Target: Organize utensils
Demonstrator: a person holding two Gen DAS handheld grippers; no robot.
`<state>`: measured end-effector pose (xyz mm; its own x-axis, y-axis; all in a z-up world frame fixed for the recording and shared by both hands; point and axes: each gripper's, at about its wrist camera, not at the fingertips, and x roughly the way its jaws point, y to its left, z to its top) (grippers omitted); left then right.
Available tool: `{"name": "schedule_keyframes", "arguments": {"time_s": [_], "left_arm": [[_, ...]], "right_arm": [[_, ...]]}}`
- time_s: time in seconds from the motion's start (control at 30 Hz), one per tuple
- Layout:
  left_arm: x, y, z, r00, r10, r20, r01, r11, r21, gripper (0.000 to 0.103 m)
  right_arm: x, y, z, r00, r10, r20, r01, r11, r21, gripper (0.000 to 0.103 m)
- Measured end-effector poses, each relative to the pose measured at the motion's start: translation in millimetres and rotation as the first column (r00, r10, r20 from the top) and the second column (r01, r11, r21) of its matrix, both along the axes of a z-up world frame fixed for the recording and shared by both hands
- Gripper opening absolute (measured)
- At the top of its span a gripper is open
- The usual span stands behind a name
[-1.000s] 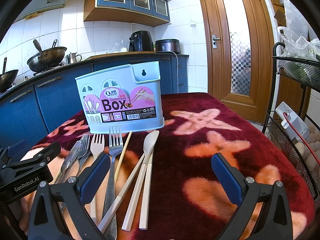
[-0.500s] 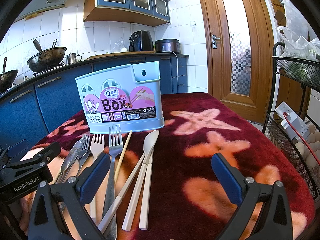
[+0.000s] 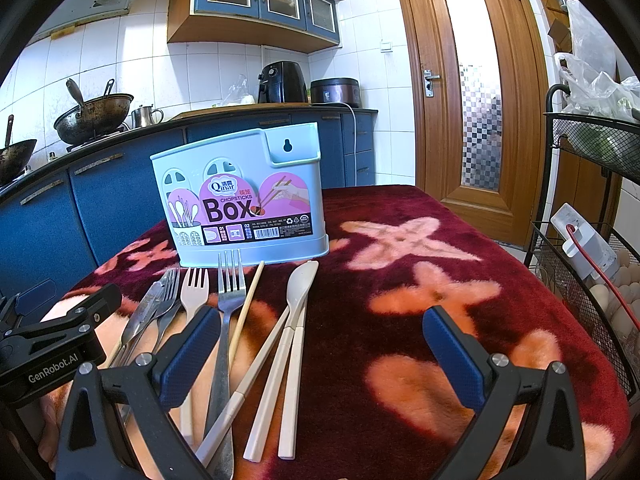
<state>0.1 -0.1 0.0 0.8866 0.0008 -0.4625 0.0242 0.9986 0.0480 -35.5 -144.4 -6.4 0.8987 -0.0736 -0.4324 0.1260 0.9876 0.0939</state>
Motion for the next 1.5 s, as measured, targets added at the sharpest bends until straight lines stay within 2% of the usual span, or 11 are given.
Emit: {"name": "schedule_keyframes", "arguments": {"time_s": [0.53,0.8,1.0,1.17,1.4,1.5], "left_arm": [[0.0,0.1,0.0,1.0,0.0,-0.001,0.0,1.0,-0.001,0.102],[-2.3,3.6,2.0,1.0,0.003,-0.01,-0.003,1.0,-0.015,0.102],[9.2,9.8,3.6,0.998,0.0,-0.065,-0.002,0.999,-0.033,0.102],[22.2,17.5,5.9,0.989,-0.044,-0.141,0.034,0.997,-0.071,0.102],[39.6,17.2,7.5,0.97,-0.096,-0.224,0.08,0.994,-0.076,0.102],[48.3,12.2,7.7,0.957,-0.132,-0.26,0.115,0.99,-0.08,0.102]], "right_arm": [[0.7,0.2,-0.5,1.0,0.0,-0.004,0.0,1.0,0.002,0.103],[12.3,-7.9,-2.0,0.996,0.034,-0.081,-0.029,0.998,0.056,0.103],[24.9,-17.7,0.5,0.981,0.083,-0.175,-0.062,0.991,0.122,0.103],[34.8,-20.8,4.7,0.967,0.115,-0.229,-0.091,0.99,0.112,0.103],[51.7,-22.9,12.4,0.939,0.181,-0.294,-0.152,0.981,0.119,0.103],[59.5,-23.9,14.2,0.931,0.192,-0.312,-0.163,0.98,0.118,0.098]]}}
